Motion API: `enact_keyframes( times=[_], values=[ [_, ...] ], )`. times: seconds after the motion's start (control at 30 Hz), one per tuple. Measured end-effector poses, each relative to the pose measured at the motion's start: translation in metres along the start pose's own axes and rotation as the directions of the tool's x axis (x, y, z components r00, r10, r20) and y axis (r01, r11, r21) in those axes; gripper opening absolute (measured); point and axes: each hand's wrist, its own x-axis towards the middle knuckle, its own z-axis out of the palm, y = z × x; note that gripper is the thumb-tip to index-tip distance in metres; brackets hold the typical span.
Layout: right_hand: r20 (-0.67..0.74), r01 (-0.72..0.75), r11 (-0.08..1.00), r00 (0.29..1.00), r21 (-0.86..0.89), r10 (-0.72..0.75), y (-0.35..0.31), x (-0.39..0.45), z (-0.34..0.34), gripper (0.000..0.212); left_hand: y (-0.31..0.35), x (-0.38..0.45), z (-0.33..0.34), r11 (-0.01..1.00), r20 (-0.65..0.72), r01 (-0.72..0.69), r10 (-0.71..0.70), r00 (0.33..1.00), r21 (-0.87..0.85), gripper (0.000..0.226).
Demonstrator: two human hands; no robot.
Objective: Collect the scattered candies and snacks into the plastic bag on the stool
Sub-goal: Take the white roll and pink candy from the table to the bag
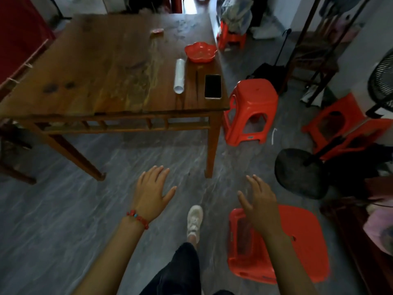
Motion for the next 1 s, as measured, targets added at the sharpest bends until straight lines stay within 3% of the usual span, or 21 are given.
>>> enact_keyframes(
  times=[0.27,0.5,0.63,1.0],
  values=[
    [-0.049,-0.166,0.986,0.985,-0.016,0.165,0.041,0.139,-0.001,0.061,0.011,0.182,0.004,0.99,0.013,-0.141,0.141,0.99,-0.013,0.076],
    [-0.175,-0.219,0.973,0.963,-0.066,0.205,0.054,0.246,-0.031,0.061,0.02,0.304,-0.014,0.985,-0.002,-0.172,0.172,0.985,-0.004,0.06],
    [-0.194,-0.189,0.979,0.966,-0.073,0.172,0.056,0.29,-0.036,0.063,0.023,0.344,-0.015,0.989,0.006,-0.15,0.15,0.989,-0.015,0.061],
    [-0.047,-0.001,1.0,0.999,-0.009,0.001,0.078,0.437,-0.018,0.059,0.02,0.433,-0.014,1.0,-0.05,0.013,-0.013,0.999,-0.005,0.058]
  ],
)
